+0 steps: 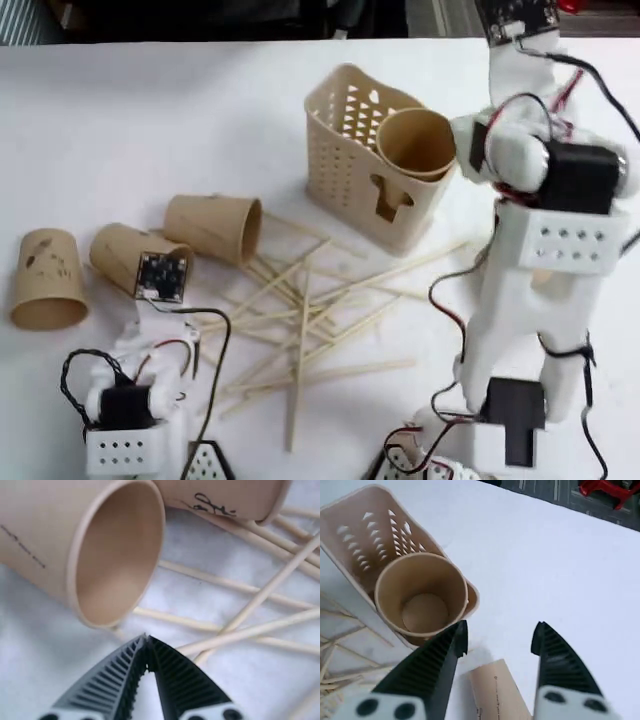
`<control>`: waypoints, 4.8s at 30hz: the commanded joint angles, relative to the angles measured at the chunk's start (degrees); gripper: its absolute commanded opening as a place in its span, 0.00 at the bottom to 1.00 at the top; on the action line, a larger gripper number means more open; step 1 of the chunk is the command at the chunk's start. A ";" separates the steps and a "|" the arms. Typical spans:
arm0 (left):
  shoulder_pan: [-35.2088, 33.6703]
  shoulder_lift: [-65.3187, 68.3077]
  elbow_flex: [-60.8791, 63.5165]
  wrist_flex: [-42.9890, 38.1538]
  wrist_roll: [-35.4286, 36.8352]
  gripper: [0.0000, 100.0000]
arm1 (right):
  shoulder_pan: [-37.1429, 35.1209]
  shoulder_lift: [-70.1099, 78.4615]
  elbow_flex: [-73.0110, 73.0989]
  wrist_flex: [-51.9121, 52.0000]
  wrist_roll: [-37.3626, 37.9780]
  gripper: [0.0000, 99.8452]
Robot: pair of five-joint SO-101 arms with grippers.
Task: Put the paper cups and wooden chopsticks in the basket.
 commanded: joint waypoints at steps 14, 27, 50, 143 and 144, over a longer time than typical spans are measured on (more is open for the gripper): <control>-0.31 0.31 -0.18 0.26 -0.44 0.03 | 24.22 -17.98 33.49 0.66 44.31 0.22; -0.31 0.31 -0.18 0.26 -0.44 0.03 | 34.86 -20.53 63.47 -20.00 72.88 0.22; -0.31 0.31 -0.18 0.26 -0.44 0.03 | 34.77 -21.05 84.13 -48.57 72.70 0.02; 0.04 0.31 -0.18 0.26 -0.35 0.03 | -3.82 0.84 2.20 -11.74 -16.70 0.34; 0.04 0.31 -0.18 0.26 -0.35 0.03 | -3.82 0.66 1.49 -12.53 -16.70 0.34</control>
